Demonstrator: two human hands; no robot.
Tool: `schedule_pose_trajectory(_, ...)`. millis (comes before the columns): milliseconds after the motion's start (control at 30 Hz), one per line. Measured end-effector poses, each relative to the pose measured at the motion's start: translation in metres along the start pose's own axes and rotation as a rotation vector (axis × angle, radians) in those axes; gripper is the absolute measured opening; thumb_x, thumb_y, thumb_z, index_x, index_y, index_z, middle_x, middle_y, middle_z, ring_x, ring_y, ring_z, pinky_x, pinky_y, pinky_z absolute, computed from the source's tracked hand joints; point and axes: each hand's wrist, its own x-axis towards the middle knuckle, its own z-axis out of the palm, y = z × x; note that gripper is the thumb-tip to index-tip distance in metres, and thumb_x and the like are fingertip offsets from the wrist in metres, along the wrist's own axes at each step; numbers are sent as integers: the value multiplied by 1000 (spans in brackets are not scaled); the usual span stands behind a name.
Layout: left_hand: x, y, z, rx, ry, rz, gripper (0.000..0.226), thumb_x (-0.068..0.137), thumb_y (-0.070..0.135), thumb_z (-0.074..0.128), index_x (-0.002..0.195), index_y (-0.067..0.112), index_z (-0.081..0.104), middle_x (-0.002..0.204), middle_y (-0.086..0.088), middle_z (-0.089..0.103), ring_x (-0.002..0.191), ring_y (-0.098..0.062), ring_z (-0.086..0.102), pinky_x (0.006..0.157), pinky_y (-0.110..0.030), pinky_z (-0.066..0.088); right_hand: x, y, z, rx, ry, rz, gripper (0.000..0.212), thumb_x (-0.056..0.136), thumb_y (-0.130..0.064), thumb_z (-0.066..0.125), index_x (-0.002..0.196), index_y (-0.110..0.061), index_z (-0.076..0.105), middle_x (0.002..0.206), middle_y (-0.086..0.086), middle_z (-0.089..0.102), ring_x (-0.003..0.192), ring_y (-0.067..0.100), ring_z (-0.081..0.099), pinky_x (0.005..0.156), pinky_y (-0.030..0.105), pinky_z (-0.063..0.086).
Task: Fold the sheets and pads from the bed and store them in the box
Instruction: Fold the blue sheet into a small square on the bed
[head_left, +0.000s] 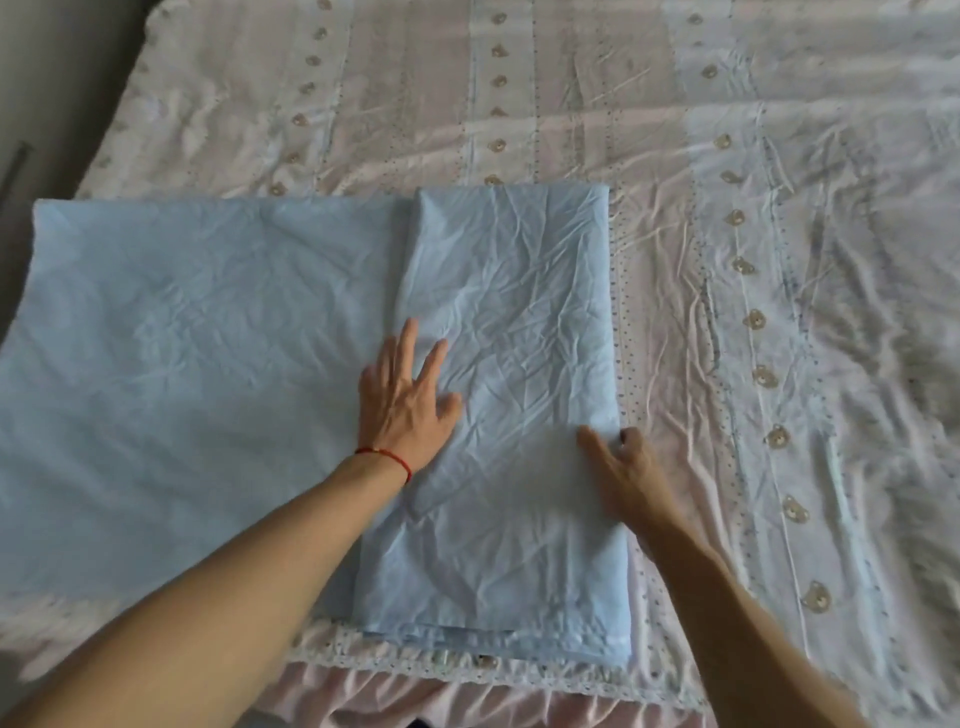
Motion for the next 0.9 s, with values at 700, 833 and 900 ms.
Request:
schedule_pose_trajectory(700,26,7,-154,-1083,-450,-454,35,83,53,70,108,28,67,88,3,71,70,-17,69,57,-28,53,-69,-172,57,-16,-221,-760,30,105,-26,51,133,-18,47,96,-3,69,72,12,59,60,18,41)
schedule_pose_trajectory(833,31,-68,-179,-990,-397,-438,6,85,22,67,90,19,65,70,2,66,61,-17,63,49,-20,46,-96,-227,123,-25,-253,-758,31,102,-22,50,131,-16,44,92,15,69,75,36,63,64,42,45)
schedule_pose_trajectory(900,29,-108,-188,-1026,-308,-422,18,78,17,63,94,13,70,80,-6,71,70,-23,66,60,-28,52,-109,-249,156,12,-272,-764,34,103,-24,51,135,-15,43,86,13,68,68,31,62,62,42,46)
